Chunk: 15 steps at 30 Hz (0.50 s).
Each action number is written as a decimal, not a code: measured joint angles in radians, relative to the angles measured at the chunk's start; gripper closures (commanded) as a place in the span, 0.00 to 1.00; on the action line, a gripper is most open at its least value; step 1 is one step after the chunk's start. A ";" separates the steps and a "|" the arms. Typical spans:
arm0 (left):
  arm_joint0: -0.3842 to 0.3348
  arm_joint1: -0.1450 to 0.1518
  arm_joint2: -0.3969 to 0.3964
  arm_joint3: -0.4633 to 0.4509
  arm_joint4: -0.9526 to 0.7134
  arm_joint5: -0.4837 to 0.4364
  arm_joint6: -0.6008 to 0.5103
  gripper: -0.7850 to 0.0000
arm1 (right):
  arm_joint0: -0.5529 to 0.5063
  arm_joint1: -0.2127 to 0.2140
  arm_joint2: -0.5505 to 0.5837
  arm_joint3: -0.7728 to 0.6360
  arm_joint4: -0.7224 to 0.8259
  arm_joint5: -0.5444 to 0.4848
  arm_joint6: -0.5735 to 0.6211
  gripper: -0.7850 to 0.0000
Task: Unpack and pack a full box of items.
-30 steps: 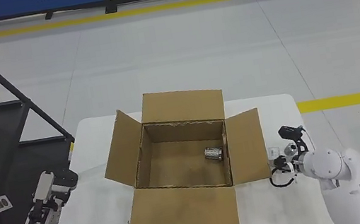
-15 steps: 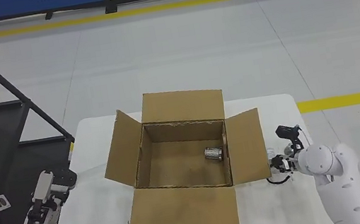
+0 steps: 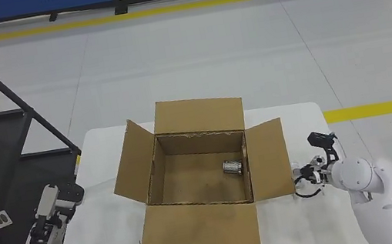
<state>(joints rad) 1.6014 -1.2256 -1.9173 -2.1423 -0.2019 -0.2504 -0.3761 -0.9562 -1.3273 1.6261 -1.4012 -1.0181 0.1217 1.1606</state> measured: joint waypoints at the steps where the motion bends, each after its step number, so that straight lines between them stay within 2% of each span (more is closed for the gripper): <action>1: 0.000 0.000 -0.001 0.000 -0.001 -0.001 0.000 0.00 | -0.015 0.003 0.009 -0.038 0.001 0.007 -0.001 0.07; 3: 0.001 0.001 -0.001 -0.001 -0.004 -0.003 0.000 0.00 | -0.036 0.006 0.022 -0.098 0.000 0.020 -0.004 0.00; 10: 0.016 0.001 -0.010 -0.004 -0.016 -0.017 0.001 0.00 | -0.076 0.012 0.051 -0.288 0.028 0.097 -0.043 0.00; 15: 0.031 0.001 -0.023 -0.003 -0.030 -0.028 0.009 0.00 | -0.079 0.006 0.067 -0.337 0.162 0.119 -0.147 0.00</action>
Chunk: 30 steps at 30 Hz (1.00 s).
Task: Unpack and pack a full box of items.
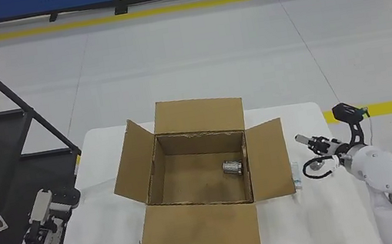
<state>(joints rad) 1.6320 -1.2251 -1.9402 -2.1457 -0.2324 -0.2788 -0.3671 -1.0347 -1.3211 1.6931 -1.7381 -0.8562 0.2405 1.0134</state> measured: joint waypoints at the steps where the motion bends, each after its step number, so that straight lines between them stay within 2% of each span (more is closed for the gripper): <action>1: 0.004 0.000 -0.004 0.000 -0.003 -0.002 0.002 0.00 | -0.001 0.000 0.001 -0.001 0.013 0.000 -0.003 0.00; 13: 0.032 -0.003 -0.017 -0.008 -0.031 -0.007 0.030 0.00 | -0.012 0.000 -0.004 0.004 0.013 -0.019 -0.023 0.00; 16: 0.030 -0.002 -0.018 -0.010 -0.022 -0.001 0.023 0.00 | -0.019 0.005 -0.021 -0.017 0.017 -0.130 -0.094 0.00; 19: 0.026 -0.001 -0.015 -0.013 -0.018 0.003 0.017 0.00 | -0.012 0.014 -0.048 -0.076 -0.059 -0.261 -0.139 0.00; 22: 0.026 -0.001 -0.016 -0.014 -0.018 0.003 0.017 0.00 | 0.017 0.022 -0.084 -0.118 -0.141 -0.346 -0.151 0.00; 27: 0.038 -0.002 -0.032 -0.012 -0.033 -0.010 0.025 0.00 | 0.110 0.031 -0.190 -0.148 -0.248 -0.497 -0.112 0.00; 30: 0.048 -0.003 -0.049 -0.010 -0.049 -0.019 0.032 0.00 | 0.204 0.033 -0.275 -0.108 -0.281 -0.617 -0.061 0.00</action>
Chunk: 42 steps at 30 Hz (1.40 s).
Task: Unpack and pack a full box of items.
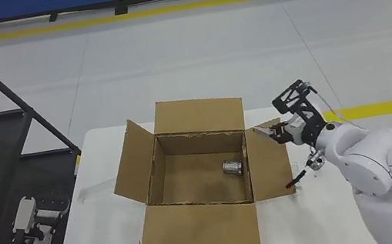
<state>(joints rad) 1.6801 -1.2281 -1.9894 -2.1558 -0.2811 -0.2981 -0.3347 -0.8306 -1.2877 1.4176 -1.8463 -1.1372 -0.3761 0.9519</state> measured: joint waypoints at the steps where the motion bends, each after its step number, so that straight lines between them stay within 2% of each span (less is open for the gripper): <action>1: 0.004 0.000 -0.008 0.000 -0.006 -0.004 0.003 0.00 | 0.043 -0.001 -0.037 0.027 -0.010 -0.029 0.021 0.00; 6: 0.016 -0.002 -0.040 0.002 -0.037 -0.018 0.014 0.00 | 0.231 -0.018 -0.208 0.183 -0.019 -0.125 0.107 0.00; 13: 0.025 -0.003 -0.080 0.007 -0.075 -0.025 0.022 0.00 | 0.492 -0.074 -0.482 0.505 0.037 -0.247 0.207 0.00; 20: 0.022 -0.004 -0.086 0.010 -0.082 -0.022 0.020 0.00 | 0.647 -0.152 -0.722 0.793 0.133 -0.266 0.227 0.00; 25: 0.010 -0.004 -0.075 0.006 -0.071 -0.013 0.018 0.00 | 0.715 -0.205 -0.830 0.966 0.232 -0.258 0.234 0.00; 27: 0.007 -0.004 -0.072 0.005 -0.067 -0.008 0.018 0.00 | 0.734 -0.215 -0.849 1.004 0.247 -0.245 0.247 0.00; 39: 0.003 -0.004 -0.069 0.005 -0.061 -0.004 0.020 0.00 | 0.718 -0.215 -0.858 0.981 0.219 -0.233 0.221 0.00; 42: 0.003 -0.004 -0.069 0.005 -0.061 -0.004 0.020 0.00 | 0.698 -0.219 -0.884 0.975 0.192 -0.280 0.194 0.00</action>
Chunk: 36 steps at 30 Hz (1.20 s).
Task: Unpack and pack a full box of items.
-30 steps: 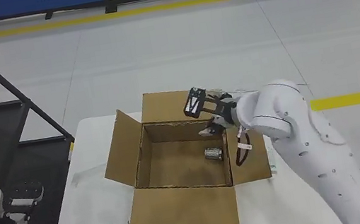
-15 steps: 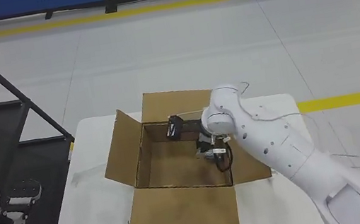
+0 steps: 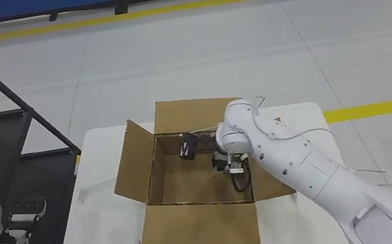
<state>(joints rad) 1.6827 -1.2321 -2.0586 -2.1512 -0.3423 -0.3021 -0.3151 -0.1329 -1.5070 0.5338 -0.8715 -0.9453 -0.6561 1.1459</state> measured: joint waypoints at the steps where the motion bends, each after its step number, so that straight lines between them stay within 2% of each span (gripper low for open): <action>1: 0.000 0.000 0.000 0.000 0.000 0.000 0.000 0.00 | -0.002 -0.004 -0.008 0.014 0.001 -0.019 -0.005 0.00; 9: 0.000 0.000 0.000 0.000 0.000 0.000 0.000 0.00 | 0.012 -0.060 -0.079 0.165 -0.008 -0.057 -0.062 0.00; 15: 0.000 0.000 0.000 0.000 0.000 0.000 0.000 0.00 | 0.027 -0.110 -0.124 0.301 -0.043 -0.092 -0.154 0.00; 27: 0.002 -0.002 0.001 -0.005 0.006 0.005 0.018 0.00 | 0.041 -0.205 -0.172 0.506 -0.083 -0.052 -0.217 0.00; 28: 0.002 -0.002 0.001 -0.005 0.006 0.005 0.018 0.00 | 0.042 -0.213 -0.173 0.523 -0.083 -0.048 -0.223 0.01; 30: 0.002 -0.002 0.001 -0.005 0.006 0.005 0.018 0.00 | 0.044 -0.223 -0.173 0.548 -0.082 -0.044 -0.230 0.11; 32: 0.002 -0.002 0.001 -0.005 0.006 0.005 0.018 0.00 | 0.046 -0.234 -0.174 0.572 -0.082 -0.044 -0.234 0.16; 35: 0.002 -0.002 0.001 -0.005 0.006 0.005 0.018 0.00 | 0.048 -0.248 -0.174 0.601 -0.080 -0.037 -0.234 0.33; 36: 0.002 -0.002 0.001 -0.005 0.006 0.005 0.018 0.00 | 0.049 -0.252 -0.174 0.609 -0.080 -0.035 -0.235 0.36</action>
<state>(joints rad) 1.6843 -1.2342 -2.0573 -2.1560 -0.3364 -0.2967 -0.2972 -0.0841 -1.7585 0.3599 -0.2625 -1.0250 -0.6909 0.9107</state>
